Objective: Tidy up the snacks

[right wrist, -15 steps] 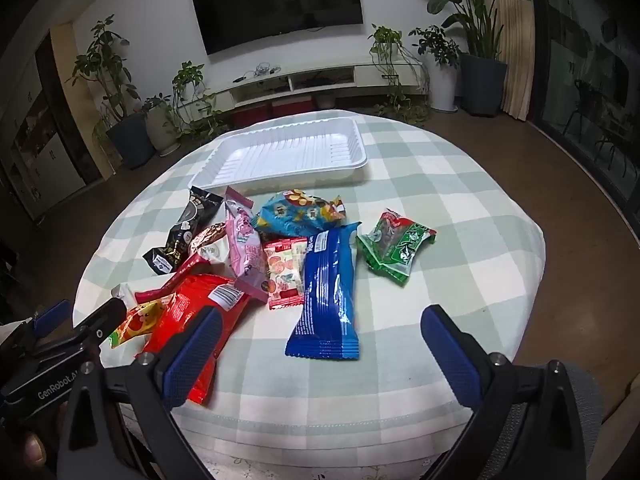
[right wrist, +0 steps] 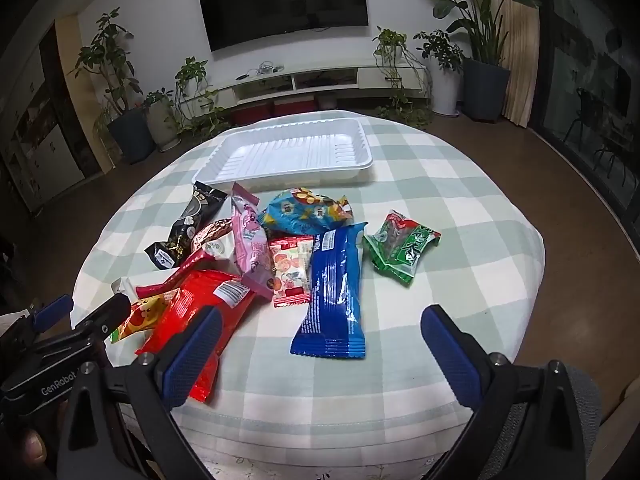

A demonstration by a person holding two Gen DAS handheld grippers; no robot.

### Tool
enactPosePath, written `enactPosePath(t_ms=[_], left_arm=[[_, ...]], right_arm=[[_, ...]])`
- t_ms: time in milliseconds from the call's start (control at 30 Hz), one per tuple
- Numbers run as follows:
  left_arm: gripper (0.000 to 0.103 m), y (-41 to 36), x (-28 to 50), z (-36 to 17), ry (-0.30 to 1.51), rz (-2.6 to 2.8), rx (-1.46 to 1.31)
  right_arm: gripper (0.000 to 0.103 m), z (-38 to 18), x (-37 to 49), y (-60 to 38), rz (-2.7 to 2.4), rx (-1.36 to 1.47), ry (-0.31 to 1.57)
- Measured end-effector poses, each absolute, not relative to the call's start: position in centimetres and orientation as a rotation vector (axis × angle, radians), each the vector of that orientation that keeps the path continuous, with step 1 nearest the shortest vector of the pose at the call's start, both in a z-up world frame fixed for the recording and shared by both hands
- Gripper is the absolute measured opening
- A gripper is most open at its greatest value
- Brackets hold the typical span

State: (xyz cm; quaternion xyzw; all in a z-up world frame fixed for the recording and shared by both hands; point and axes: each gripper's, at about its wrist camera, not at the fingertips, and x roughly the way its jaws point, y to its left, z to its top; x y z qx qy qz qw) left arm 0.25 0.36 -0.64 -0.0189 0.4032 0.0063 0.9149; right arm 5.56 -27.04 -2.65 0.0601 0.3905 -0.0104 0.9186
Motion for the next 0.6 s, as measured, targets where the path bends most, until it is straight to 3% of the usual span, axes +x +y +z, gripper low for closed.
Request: enactPosePath(t_ms=[600], left_arm=[[0.103, 0.51, 0.25, -0.94, 0.83, 0.013, -0.036]], right_arm=[[0.102, -2.79, 5.56, -26.66, -0.025, 0.116, 0.804]])
